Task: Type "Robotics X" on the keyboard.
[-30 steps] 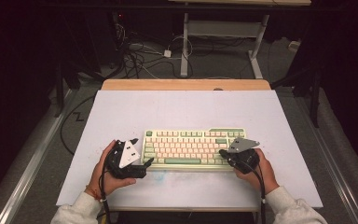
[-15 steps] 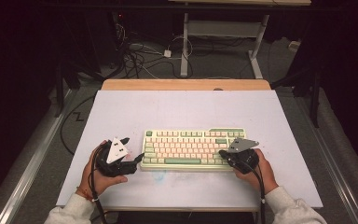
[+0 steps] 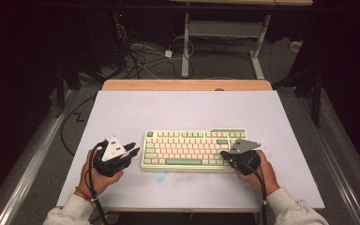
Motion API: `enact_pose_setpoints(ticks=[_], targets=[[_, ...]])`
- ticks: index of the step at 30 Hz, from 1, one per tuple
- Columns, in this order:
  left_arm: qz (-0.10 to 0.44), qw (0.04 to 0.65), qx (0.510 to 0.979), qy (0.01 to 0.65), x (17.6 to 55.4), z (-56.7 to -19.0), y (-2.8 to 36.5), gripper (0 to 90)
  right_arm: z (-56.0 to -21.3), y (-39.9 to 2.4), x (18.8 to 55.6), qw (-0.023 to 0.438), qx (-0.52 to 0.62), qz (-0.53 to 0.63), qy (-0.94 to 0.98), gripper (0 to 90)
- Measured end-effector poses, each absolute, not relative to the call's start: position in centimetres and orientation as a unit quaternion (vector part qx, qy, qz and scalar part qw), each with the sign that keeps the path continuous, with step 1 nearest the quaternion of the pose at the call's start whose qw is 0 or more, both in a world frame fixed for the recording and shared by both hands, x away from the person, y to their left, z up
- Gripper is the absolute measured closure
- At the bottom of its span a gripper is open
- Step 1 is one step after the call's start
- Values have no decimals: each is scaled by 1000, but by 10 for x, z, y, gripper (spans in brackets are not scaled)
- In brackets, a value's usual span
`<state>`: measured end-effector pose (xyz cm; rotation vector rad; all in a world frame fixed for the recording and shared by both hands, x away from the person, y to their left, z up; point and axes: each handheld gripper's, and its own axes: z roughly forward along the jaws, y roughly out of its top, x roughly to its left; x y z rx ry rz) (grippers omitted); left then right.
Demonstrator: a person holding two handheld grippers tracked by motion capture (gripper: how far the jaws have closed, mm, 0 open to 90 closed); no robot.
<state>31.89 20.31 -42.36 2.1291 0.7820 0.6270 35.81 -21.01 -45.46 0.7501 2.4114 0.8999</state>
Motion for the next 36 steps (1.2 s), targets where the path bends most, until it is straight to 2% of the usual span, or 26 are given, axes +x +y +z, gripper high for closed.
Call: enact_pose_setpoints(ticks=[6, 16, 36], targets=[[247, 365, 849, 293, 319, -422, 197, 869, -455, -210, 358, 230, 273, 327, 875, 900], [212, 368, 855, 298, 327, -422, 185, 869, -455, -210, 357, 231, 274, 328, 874, 900], [170, 320, 895, 261, 355, -432, 129, 867, -456, -210, 355, 237, 273, 328, 873, 900]])
